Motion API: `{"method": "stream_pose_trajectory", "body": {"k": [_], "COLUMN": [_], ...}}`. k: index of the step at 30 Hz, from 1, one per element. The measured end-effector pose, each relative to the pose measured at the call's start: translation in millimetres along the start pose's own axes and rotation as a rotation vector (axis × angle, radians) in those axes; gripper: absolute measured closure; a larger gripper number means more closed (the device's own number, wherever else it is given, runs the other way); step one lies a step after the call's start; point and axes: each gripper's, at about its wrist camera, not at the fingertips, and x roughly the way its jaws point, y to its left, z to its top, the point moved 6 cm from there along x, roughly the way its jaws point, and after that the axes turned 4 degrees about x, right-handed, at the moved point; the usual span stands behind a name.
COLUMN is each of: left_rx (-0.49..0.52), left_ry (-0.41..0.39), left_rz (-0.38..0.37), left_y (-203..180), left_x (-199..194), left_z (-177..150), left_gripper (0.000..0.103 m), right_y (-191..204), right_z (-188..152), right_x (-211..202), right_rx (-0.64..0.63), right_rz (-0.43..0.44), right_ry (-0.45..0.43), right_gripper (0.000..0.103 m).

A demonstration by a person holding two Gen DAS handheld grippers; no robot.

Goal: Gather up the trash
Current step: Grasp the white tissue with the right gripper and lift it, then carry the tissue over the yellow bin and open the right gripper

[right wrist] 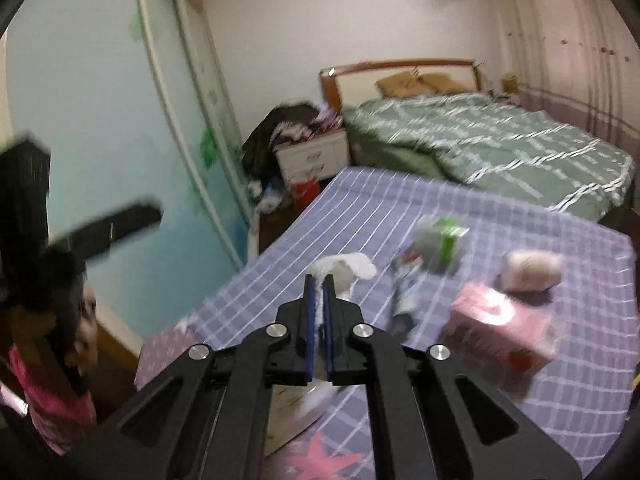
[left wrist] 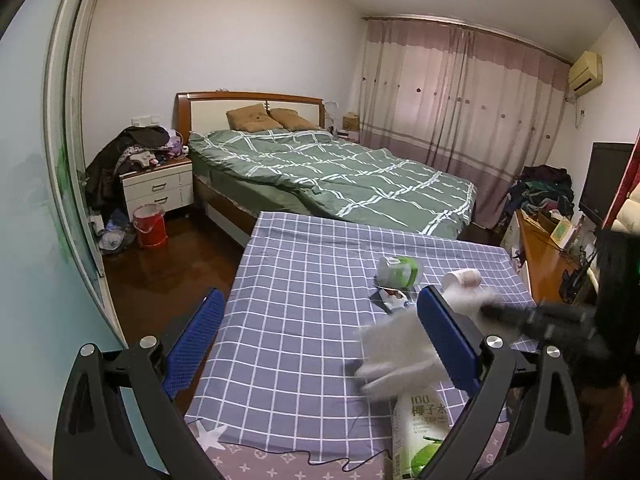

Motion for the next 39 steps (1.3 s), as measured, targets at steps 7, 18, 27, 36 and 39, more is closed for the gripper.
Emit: {"method": "stream_pose_trajectory", "body": {"k": [7, 18, 27, 36, 39], "left_rx": [0.021, 0.064, 0.110, 0.157, 0.163], "left_ry": [0.020, 0.048, 0.084, 0.106, 0.114], "left_rz": [-0.027, -0.093, -0.120, -0.139, -0.143], "left_y": [-14.8, -59.3, -95.7, -125.6, -130.8], "left_x": [7.3, 26.2, 47.1, 61.7, 65.5], "left_z": [-4.0, -7.8, -10.8, -9.6, -11.2], "left_gripper": [0.007, 0.007, 0.007, 0.007, 0.007], "right_y": [-47.7, -178.5, -301.0, -387.1, -395.6], "right_z": [37.6, 24.6, -51.4, -118.1, -122.5], "right_x": [-59.9, -180.2, -244.3, -241.3, -241.1], "right_rx": [0.066, 0.231, 0.415, 0.539, 0.554], "right_rz": [-0.088, -0.400, -0.682, -0.861, -0.902], "right_ry": [-0.153, -0.314, -0.282, -0.169, -0.182], "right_gripper": [0.099, 0.099, 0.099, 0.089, 0.072]}}
